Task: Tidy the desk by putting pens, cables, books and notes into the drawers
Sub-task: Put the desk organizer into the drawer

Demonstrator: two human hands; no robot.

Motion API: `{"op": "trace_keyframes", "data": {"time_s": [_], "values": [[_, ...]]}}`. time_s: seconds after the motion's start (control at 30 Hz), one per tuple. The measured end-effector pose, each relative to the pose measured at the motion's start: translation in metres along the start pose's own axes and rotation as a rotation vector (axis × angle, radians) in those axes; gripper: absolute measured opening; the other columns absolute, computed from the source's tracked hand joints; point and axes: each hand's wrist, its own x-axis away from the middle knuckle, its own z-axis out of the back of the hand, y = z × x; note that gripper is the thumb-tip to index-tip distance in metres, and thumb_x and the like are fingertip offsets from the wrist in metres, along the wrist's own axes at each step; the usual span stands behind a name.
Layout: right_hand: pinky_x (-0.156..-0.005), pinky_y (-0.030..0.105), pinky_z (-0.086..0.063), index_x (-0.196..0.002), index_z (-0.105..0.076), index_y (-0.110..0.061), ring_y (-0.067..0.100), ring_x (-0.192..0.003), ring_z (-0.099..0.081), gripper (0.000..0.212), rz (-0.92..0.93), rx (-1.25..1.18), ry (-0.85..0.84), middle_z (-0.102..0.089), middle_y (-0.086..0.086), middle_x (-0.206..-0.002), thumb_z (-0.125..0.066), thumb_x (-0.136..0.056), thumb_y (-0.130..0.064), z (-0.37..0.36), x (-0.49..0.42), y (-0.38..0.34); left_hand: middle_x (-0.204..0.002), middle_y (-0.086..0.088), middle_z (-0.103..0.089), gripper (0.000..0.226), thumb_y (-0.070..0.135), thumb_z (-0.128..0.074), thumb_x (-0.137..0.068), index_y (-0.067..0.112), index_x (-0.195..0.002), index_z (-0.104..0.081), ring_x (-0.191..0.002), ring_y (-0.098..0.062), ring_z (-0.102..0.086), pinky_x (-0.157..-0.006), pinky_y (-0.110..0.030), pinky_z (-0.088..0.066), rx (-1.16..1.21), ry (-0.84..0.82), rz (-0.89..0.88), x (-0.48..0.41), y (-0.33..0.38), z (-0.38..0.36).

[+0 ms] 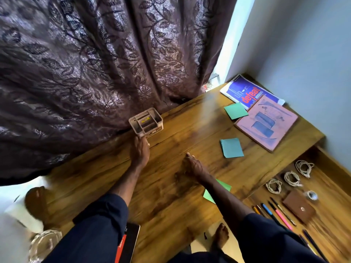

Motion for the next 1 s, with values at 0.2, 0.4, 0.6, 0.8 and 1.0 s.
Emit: {"op": "trace_keyframes", "data": {"time_s": [0.2,0.4,0.6,0.8,1.0], "values": [[-0.122,0.036,-0.023,-0.140,-0.043,0.013,0.039,-0.147,-0.031,0.049,0.025,-0.038,0.056,-0.026,0.031,-0.157,-0.059,-0.098,-0.006,0.008,0.003,0.004,-0.129,-0.022,-0.059,0.061,0.016,-0.061,-0.095,0.009,-0.149,-0.033,-0.101,-0.037,-0.065,-0.064,-0.038,-0.046,0.029,0.084,0.179,-0.004,0.015,0.025],[-0.090,0.036,-0.045,-0.121,-0.055,0.015,0.041,-0.110,-0.062,0.039,0.015,-0.051,0.130,-0.061,0.031,-0.121,-0.068,-0.093,-0.008,0.011,0.007,-0.003,-0.117,-0.019,-0.066,0.021,0.013,-0.057,-0.098,0.005,-0.117,-0.063,-0.106,-0.034,-0.063,-0.068,-0.032,-0.035,-0.084,-0.046,0.122,-0.019,0.024,0.040],[-0.080,0.029,-0.048,-0.112,-0.067,-0.004,0.030,-0.100,-0.068,0.028,0.005,-0.139,0.281,-0.070,0.012,-0.111,-0.070,-0.085,-0.009,0.026,0.016,-0.016,-0.102,-0.021,-0.070,0.015,0.023,-0.061,-0.097,0.011,-0.105,-0.064,-0.098,-0.039,-0.065,-0.076,-0.044,-0.051,0.126,-0.026,0.074,0.004,0.034,0.024],[-0.095,0.039,-0.049,-0.138,-0.051,-0.013,0.026,-0.120,-0.060,0.067,-0.226,-0.413,0.489,-0.063,0.010,-0.133,-0.070,-0.087,-0.053,0.066,0.029,-0.027,-0.095,-0.008,-0.073,0.009,0.027,-0.066,-0.094,0.018,-0.095,-0.065,-0.090,-0.032,-0.067,-0.068,-0.037,-0.050,0.201,-0.079,-0.208,0.033,0.082,0.031],[-0.080,0.029,-0.049,-0.120,-0.062,-0.008,0.023,-0.100,-0.069,0.049,-0.368,-0.500,0.686,-0.073,0.007,-0.111,-0.071,-0.089,-0.045,0.106,0.055,0.007,-0.092,-0.003,-0.072,0.007,0.022,-0.069,-0.089,0.021,-0.090,-0.062,-0.084,-0.027,-0.068,-0.064,-0.037,-0.054,0.253,-0.138,-0.492,0.043,0.130,0.023]]}}
